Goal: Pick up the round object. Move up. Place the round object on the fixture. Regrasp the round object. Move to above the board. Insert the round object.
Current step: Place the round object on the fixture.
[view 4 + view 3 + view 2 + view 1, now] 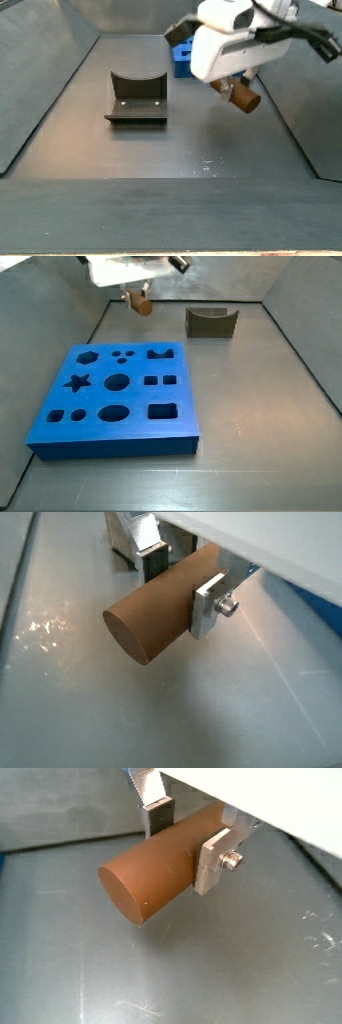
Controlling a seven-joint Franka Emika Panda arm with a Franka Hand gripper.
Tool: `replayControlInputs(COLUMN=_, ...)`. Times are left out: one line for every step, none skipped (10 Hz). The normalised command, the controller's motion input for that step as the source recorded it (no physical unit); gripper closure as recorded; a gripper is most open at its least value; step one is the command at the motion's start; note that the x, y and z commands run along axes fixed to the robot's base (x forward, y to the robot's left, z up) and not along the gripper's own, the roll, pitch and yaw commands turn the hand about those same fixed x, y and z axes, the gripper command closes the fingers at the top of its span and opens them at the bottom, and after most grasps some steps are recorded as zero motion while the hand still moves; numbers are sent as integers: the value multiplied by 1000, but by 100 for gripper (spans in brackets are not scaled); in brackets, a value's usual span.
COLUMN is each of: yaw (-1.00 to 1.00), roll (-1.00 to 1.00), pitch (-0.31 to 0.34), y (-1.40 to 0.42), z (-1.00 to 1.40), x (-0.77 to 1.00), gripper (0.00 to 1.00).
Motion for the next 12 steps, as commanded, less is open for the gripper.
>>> replayControlInputs(yaw=-15, roll=72, pitch=78, y=10, z=1000, x=-17, gripper=100)
replayControlInputs(yaw=-17, roll=102, pitch=92, y=12, z=1000, x=-22, gripper=100)
replayControlInputs(yaw=-18, roll=124, pitch=95, y=13, z=1000, x=-26, gripper=100)
replayControlInputs(yaw=-15, roll=146, pitch=98, y=14, z=1000, x=-30, gripper=100)
replayControlInputs(yaw=-12, roll=166, pitch=100, y=14, z=1000, x=-33, gripper=100)
replayControlInputs(yaw=-4, roll=190, pitch=107, y=14, z=1000, x=-38, gripper=100)
replayControlInputs(yaw=3, roll=204, pitch=115, y=11, z=1000, x=-40, gripper=100)
replayControlInputs(yaw=10, roll=210, pitch=114, y=10, z=1000, x=-39, gripper=100)
replayControlInputs(yaw=27, roll=208, pitch=122, y=5, z=811, x=-29, gripper=100)
replayControlInputs(yaw=33, roll=208, pitch=131, y=5, z=686, x=-23, gripper=100)
replayControlInputs(yaw=34, roll=210, pitch=140, y=6, z=560, x=-14, gripper=100)
replayControlInputs(yaw=35, roll=192, pitch=155, y=7, z=388, x=-8, gripper=100)
